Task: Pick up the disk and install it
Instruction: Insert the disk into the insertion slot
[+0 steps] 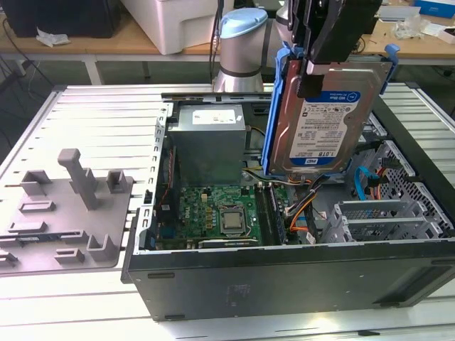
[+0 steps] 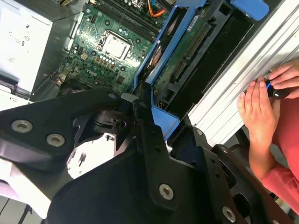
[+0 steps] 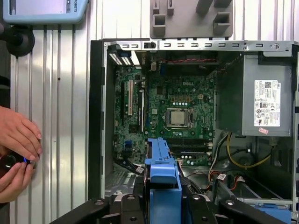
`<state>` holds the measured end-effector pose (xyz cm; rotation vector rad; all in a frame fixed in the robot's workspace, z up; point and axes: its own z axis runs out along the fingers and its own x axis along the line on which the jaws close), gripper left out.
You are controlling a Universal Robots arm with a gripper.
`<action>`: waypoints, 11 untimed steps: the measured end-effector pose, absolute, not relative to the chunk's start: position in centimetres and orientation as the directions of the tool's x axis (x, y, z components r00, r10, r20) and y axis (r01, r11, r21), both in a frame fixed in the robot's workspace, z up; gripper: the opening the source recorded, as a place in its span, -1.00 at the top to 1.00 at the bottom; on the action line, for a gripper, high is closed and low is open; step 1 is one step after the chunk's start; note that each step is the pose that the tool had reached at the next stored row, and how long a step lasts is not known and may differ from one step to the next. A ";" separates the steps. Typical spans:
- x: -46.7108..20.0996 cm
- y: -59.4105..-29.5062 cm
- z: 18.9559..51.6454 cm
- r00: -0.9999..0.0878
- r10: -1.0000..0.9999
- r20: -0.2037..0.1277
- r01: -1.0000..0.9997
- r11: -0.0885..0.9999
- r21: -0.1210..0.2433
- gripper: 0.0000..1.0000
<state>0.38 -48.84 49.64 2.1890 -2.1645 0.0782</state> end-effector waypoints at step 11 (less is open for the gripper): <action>0.4 -50.0 49.6 0.011 -0.999 0.044 -1.000 -0.011 -0.007 0.27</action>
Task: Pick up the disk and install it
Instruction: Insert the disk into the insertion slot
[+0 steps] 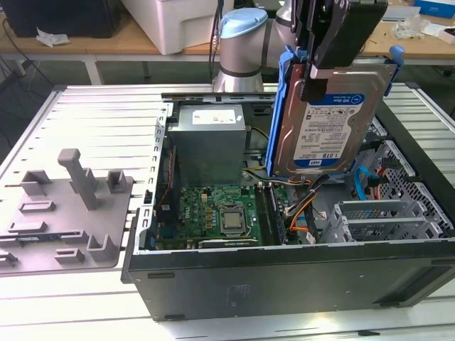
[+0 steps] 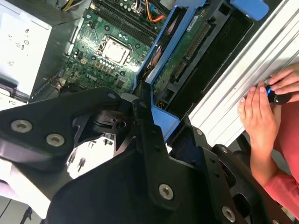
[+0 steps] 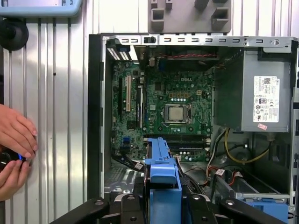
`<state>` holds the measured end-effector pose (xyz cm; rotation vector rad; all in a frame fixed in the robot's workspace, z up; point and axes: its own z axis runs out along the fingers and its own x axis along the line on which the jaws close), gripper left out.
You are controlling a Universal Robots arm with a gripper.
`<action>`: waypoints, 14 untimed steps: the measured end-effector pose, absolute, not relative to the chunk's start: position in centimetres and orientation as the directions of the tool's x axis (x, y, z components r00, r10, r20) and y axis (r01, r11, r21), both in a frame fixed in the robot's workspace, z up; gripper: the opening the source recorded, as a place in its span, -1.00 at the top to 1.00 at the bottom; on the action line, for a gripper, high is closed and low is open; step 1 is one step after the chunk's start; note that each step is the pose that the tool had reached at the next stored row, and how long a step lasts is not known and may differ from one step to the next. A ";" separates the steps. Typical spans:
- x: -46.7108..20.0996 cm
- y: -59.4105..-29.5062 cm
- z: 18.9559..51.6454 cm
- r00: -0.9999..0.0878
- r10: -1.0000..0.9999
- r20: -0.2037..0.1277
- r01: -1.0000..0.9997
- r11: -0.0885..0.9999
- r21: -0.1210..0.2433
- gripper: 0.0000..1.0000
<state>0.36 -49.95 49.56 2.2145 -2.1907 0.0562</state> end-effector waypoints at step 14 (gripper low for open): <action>0.9 -51.1 49.6 0.011 -0.999 0.033 -1.000 -0.011 -0.007 0.27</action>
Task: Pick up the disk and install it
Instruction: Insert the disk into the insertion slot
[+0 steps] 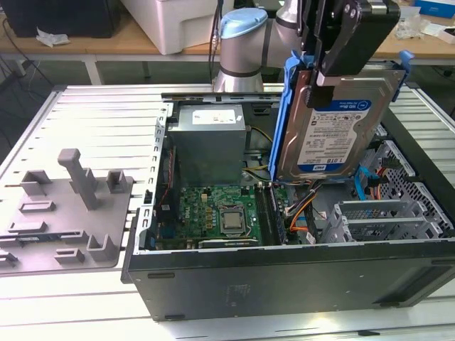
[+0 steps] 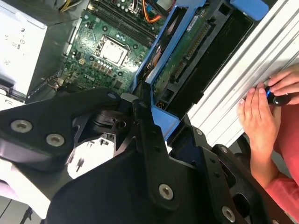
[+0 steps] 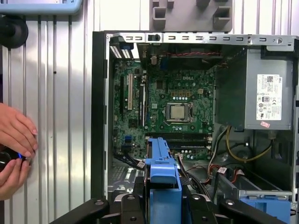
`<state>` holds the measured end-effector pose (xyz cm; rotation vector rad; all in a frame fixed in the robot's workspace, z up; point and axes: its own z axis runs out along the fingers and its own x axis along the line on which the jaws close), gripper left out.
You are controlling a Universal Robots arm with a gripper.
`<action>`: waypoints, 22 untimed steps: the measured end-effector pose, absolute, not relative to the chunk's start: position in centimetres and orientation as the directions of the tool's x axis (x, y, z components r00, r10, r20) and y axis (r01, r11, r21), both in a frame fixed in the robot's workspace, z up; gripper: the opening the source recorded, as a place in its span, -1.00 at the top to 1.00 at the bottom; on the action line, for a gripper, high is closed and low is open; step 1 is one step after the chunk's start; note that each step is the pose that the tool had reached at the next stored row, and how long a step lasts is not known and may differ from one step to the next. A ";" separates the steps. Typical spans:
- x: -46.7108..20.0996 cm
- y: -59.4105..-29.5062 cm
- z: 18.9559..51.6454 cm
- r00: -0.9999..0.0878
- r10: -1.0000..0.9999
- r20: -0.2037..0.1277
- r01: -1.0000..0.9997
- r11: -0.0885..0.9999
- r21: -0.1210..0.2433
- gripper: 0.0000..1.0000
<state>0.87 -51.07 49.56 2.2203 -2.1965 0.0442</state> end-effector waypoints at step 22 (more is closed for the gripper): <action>5.4 -53.3 49.5 0.011 -1.000 0.018 -1.000 -0.011 -0.007 0.27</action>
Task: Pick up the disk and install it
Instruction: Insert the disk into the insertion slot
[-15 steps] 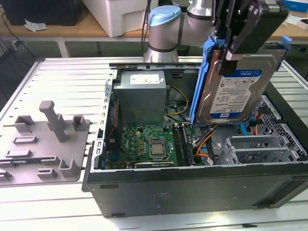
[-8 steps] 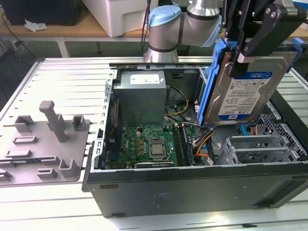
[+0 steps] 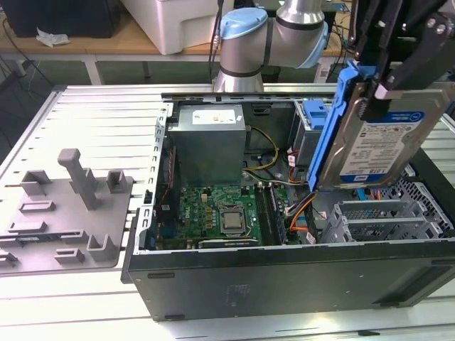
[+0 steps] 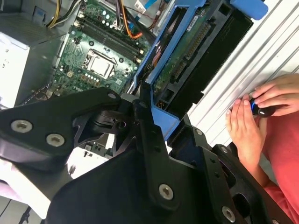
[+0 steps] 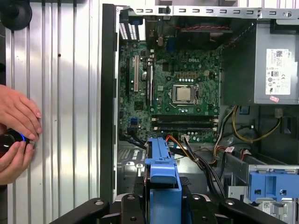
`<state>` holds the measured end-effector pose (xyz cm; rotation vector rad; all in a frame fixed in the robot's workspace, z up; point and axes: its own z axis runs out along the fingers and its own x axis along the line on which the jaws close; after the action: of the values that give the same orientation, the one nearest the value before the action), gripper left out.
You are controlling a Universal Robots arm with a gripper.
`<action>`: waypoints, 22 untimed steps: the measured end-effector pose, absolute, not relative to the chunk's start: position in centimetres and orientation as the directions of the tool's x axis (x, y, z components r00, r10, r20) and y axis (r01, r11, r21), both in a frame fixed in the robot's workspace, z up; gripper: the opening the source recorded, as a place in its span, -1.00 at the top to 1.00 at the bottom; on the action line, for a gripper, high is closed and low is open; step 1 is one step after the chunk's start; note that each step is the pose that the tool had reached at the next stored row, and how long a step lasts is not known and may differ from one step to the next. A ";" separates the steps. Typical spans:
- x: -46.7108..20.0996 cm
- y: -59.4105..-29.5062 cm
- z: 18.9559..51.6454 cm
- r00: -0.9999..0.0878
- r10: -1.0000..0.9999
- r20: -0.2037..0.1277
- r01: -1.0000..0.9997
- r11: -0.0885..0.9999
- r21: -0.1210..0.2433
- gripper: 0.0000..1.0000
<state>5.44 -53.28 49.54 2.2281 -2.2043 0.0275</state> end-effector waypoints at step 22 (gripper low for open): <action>9.7 -55.1 48.8 -0.016 -1.000 -0.002 -1.000 0.016 -0.007 0.27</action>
<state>9.65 -55.12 48.76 2.2077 -2.2438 0.0064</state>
